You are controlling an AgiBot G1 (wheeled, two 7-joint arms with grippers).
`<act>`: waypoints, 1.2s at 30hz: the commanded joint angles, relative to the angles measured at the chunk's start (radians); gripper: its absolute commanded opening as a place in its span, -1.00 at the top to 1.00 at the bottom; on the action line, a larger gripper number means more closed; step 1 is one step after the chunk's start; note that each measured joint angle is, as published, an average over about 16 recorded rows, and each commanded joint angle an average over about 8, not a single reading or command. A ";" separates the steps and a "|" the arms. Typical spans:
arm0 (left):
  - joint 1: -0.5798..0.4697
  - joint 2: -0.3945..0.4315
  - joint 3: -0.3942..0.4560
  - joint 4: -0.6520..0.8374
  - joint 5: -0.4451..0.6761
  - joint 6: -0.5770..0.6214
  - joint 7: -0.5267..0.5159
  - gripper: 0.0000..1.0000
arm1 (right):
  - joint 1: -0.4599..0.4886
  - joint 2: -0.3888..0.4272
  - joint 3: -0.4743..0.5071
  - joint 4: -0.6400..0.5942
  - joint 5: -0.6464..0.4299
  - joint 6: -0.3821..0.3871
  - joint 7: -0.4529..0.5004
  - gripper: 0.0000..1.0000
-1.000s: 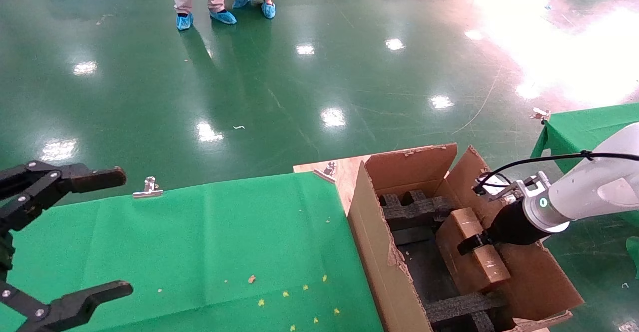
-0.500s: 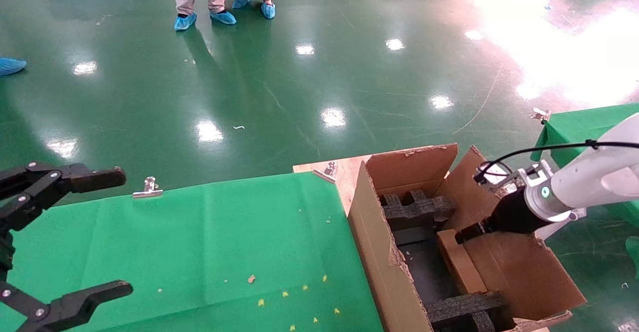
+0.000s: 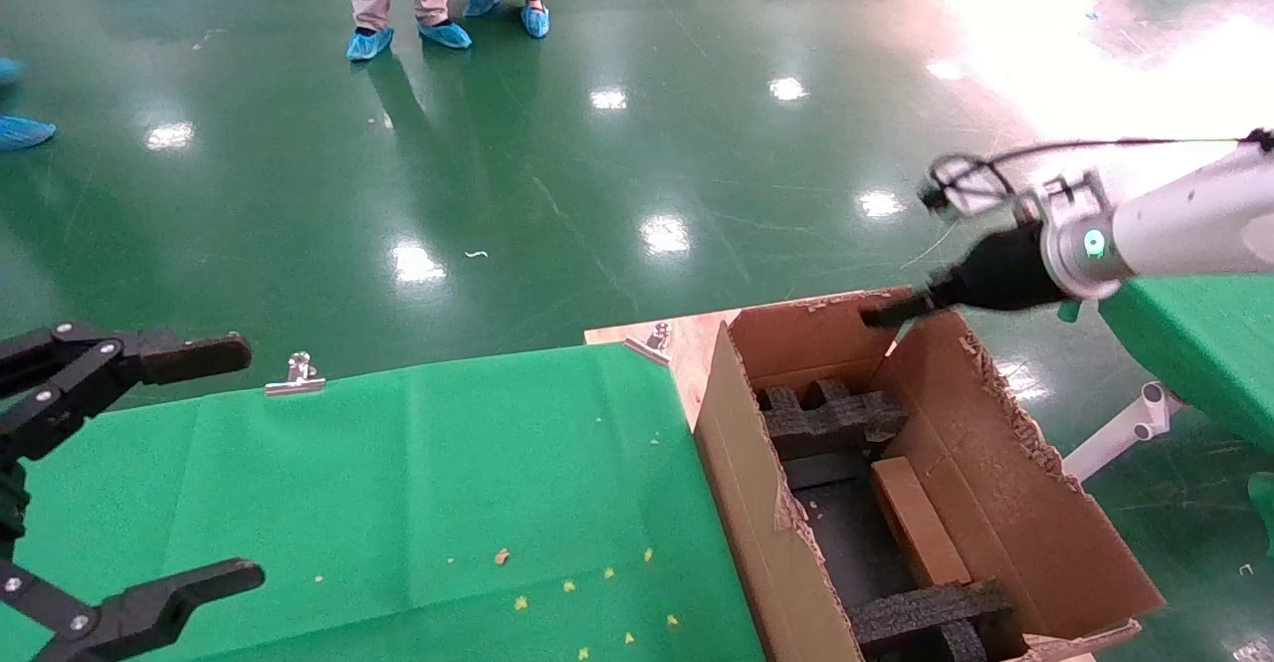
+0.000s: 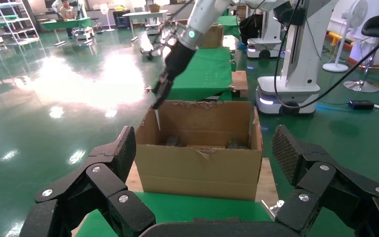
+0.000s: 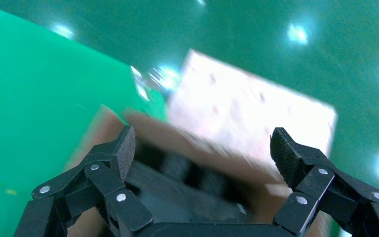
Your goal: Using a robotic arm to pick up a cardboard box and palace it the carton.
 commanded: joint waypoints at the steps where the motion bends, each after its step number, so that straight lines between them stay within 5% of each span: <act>1: 0.000 0.000 0.000 0.000 0.000 0.000 0.000 -1.00 | 0.025 0.022 0.022 0.062 0.018 0.014 -0.032 -1.00; 11: 0.000 0.000 0.000 0.000 0.000 0.000 0.000 -1.00 | 0.055 0.133 0.102 0.318 0.103 0.031 -0.118 -1.00; 25: 0.000 0.000 0.000 0.001 -0.001 -0.001 0.000 -1.00 | 0.037 0.134 0.129 0.327 0.103 0.021 -0.121 -1.00; 36: -0.001 0.000 0.001 0.001 -0.001 -0.001 0.001 -1.00 | -0.123 0.134 0.387 0.403 0.079 -0.083 -0.164 -1.00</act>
